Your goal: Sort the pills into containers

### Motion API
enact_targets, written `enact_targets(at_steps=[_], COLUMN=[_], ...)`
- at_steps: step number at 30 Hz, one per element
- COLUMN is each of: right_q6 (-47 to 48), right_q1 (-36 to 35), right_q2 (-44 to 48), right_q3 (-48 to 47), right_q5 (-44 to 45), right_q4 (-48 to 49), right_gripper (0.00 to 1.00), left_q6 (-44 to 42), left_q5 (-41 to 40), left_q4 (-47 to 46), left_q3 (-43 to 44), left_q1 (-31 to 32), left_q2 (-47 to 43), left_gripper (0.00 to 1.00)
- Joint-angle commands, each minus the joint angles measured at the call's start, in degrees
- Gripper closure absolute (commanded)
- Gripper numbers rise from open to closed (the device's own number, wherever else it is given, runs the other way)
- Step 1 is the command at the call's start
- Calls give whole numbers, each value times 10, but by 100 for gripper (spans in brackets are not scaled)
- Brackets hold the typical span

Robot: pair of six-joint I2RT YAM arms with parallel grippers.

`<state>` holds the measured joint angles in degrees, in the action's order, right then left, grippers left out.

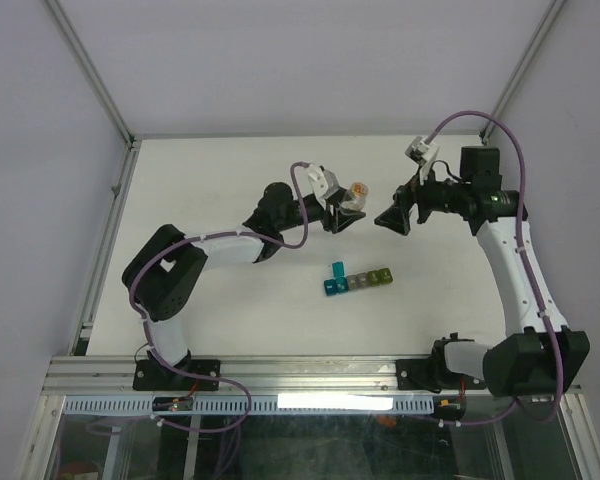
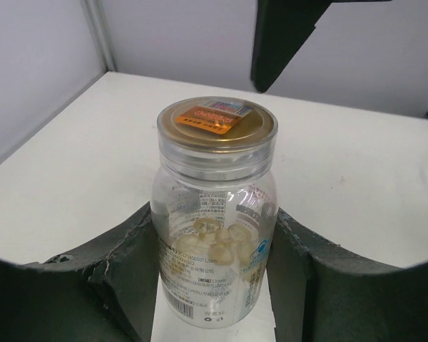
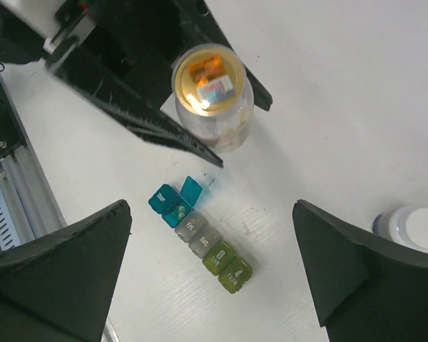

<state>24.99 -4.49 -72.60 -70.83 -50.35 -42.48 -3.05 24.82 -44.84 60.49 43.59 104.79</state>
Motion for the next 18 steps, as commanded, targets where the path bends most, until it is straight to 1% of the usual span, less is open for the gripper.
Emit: enact_targets(at_steps=[1,3,4,6,8,9,12,16,18], right_q6=[104,171,190,231,240,254,340,411,441], right_q1=[18,17,17,17,17,16,16,15,3], right_q2=[83,104,105,88,57,45,22,37,38], right_q3=[-3,9,9,-6,-31,-53,-89,-60,-54], right_q5=[-95,-135,-155,-190,-200,-200,-194,-194,-185], right_q4=[-29,-44,-59,-91,-104,-117,-176,-172,-174], right_gripper=[1,1,1,1,1,1,1,1,1], left_q6=[116,146,158,181,200,206,208,178,175], left_q5=[180,246,287,361,410,418,428,438,449], left_q4=[-114,-129,-129,-113,-107,-107,-85,-25,-7], left_q3=[6,18,27,54,74,79,87,99,108], left_q1=[-45,-55,-59,-62,-62,-63,-67,-70,-71], left_q2=[-33,-24,-18,0,14,21,22,20,28], left_gripper=[100,100,100,100,100,100,100,100,100])
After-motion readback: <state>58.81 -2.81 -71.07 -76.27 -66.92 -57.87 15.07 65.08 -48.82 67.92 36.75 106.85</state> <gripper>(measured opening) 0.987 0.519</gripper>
